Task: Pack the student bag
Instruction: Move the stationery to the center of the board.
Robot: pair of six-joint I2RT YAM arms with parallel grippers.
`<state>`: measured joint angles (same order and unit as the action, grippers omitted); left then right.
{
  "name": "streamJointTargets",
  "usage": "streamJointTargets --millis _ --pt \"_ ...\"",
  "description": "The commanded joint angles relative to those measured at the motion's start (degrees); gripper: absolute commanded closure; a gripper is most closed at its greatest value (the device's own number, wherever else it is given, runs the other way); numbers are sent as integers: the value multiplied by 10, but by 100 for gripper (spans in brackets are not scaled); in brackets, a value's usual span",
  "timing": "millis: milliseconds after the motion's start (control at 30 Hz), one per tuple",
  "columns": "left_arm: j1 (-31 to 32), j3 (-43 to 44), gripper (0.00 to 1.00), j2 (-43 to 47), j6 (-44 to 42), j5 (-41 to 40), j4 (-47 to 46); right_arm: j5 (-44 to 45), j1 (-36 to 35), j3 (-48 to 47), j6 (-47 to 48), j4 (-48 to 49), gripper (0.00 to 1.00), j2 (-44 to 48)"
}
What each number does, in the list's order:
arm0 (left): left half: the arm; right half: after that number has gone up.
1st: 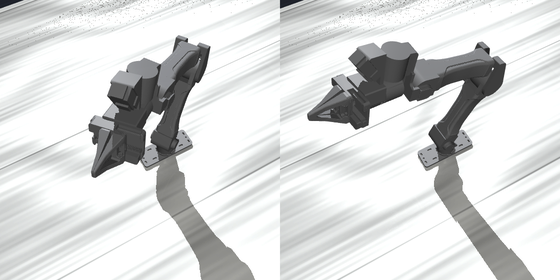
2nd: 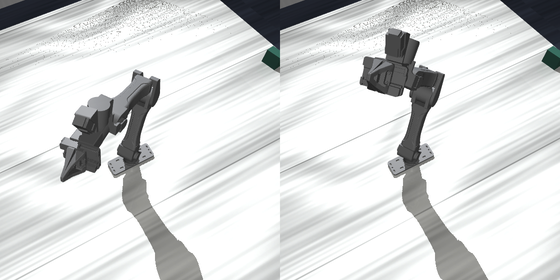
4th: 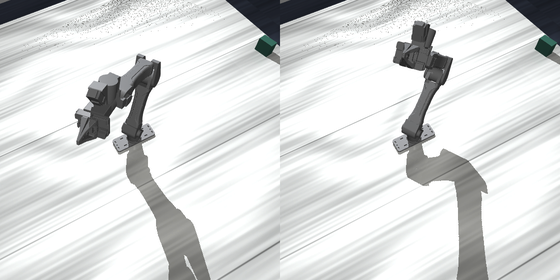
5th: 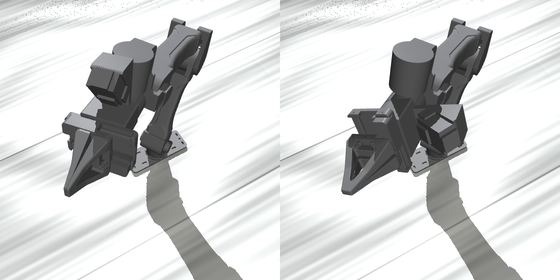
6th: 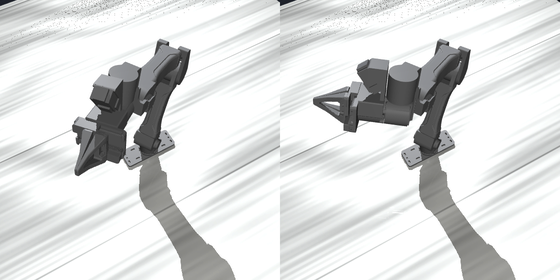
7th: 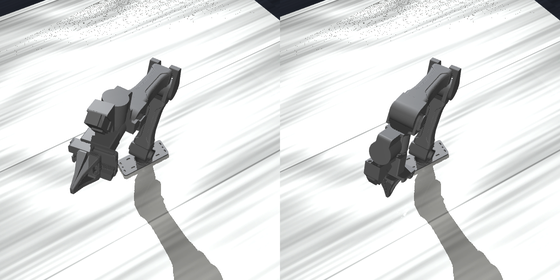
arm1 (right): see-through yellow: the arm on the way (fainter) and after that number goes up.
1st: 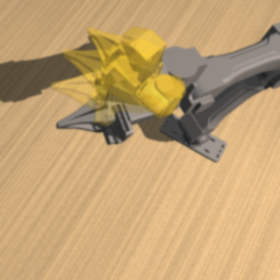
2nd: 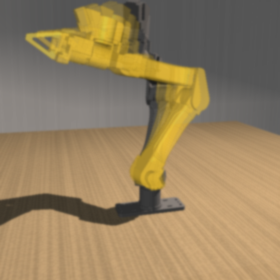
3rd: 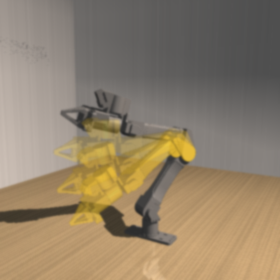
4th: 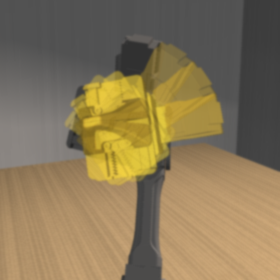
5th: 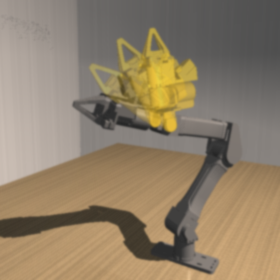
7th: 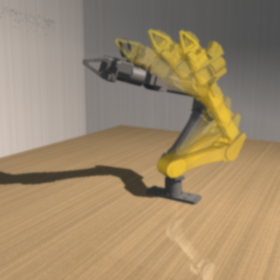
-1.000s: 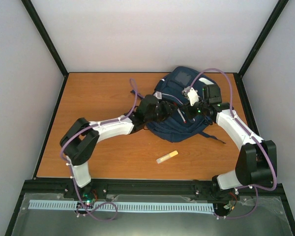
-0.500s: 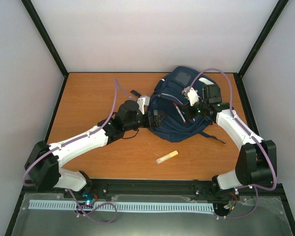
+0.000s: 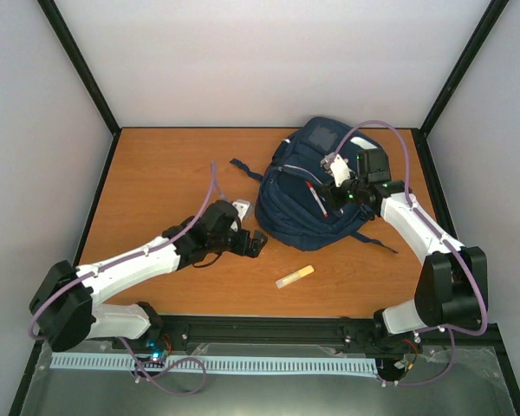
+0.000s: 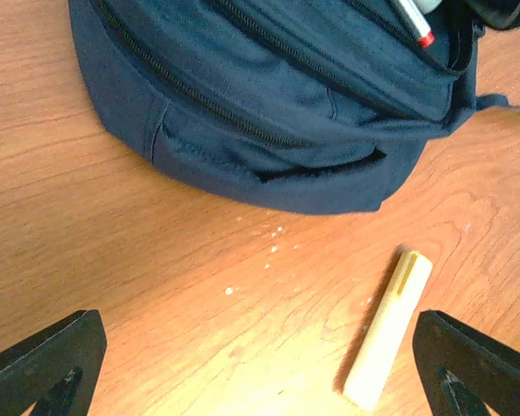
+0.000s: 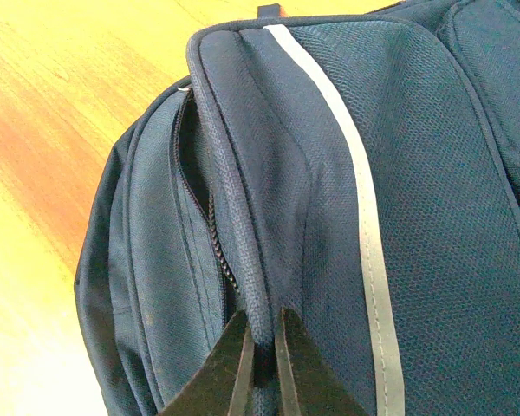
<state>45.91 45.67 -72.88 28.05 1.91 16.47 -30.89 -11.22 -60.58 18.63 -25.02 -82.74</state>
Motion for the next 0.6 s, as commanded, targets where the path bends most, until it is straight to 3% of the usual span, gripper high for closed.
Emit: streamJointTargets --millis 0,167,333,433,567 --pt "-4 -23 0 38 -40 -1 -16 -26 1 0 3 5 97 -3" --pt "-2 -30 0 58 -31 8 -33 -26 1 0 4 4 97 6" --pt "-2 97 0 13 -8 -124 156 -29 1 0 3 3 97 12" --pt "-2 191 0 -84 58 -272 292 -31 1 -1 3 2 97 14" --pt "-2 220 0 -141 43 -266 290 -29 1 -2 5 0 97 16"
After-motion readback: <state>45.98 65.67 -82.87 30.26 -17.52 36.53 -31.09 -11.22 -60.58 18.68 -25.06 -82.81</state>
